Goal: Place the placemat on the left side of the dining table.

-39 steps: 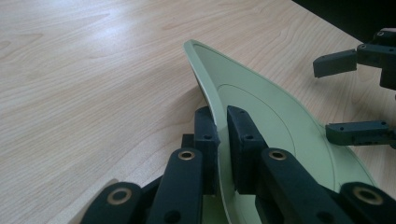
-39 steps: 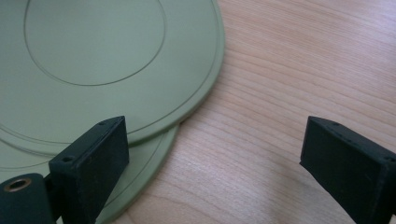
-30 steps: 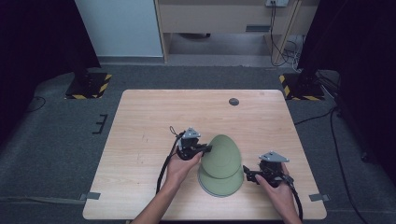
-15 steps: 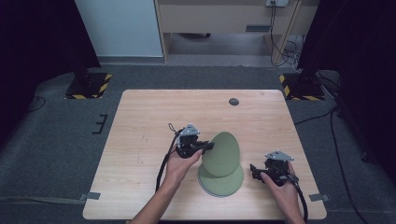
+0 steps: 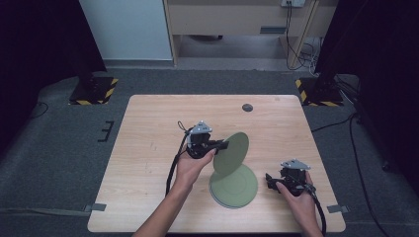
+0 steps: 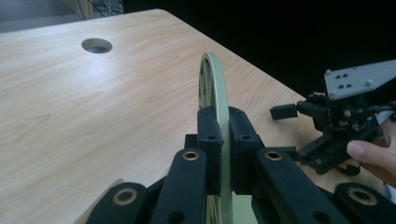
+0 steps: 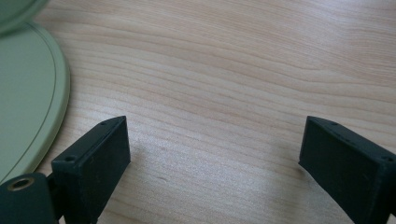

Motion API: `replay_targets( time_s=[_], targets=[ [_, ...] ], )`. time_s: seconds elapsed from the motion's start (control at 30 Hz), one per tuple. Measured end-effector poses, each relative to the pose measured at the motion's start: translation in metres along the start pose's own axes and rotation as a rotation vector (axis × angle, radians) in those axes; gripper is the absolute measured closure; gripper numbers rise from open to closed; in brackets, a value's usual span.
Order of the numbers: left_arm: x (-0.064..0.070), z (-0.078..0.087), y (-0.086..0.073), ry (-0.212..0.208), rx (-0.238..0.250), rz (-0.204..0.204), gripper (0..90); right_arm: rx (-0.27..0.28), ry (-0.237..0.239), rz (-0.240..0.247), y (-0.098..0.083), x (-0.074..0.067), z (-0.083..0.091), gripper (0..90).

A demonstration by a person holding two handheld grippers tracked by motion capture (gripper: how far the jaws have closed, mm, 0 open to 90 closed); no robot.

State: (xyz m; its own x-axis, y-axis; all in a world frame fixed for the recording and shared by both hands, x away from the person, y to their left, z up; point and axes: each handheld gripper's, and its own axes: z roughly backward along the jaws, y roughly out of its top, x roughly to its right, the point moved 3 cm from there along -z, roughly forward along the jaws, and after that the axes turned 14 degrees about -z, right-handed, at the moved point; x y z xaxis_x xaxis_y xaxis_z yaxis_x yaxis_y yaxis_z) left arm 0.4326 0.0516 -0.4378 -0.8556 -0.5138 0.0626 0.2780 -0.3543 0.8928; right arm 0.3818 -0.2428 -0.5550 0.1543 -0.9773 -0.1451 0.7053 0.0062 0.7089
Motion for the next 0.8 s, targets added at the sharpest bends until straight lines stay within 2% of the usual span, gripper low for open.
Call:
replay_targets(
  time_s=[0.13, 0.5, 0.57, 0.8],
  targets=[
    [-0.005, 0.003, 0.005, 0.030, -0.011, -0.008, 85.1, 0.000, -0.004, 0.004, 0.000, 0.000, 0.000, 9.0],
    [-0.016, 0.010, 0.009, 0.076, -0.026, -0.009, 85.1, 0.000, -0.014, 0.006, 0.000, 0.000, -0.002, 8.4],
    [-0.019, 0.011, 0.009, 0.089, -0.031, -0.010, 85.1, 0.006, -0.030, 0.000, 0.000, 0.001, -0.002, 6.9],
    [-0.029, 0.018, 0.010, 0.116, -0.023, 0.008, 85.2, 0.004, -0.038, -0.034, 0.002, 0.005, -0.005, 6.3]
  ],
)
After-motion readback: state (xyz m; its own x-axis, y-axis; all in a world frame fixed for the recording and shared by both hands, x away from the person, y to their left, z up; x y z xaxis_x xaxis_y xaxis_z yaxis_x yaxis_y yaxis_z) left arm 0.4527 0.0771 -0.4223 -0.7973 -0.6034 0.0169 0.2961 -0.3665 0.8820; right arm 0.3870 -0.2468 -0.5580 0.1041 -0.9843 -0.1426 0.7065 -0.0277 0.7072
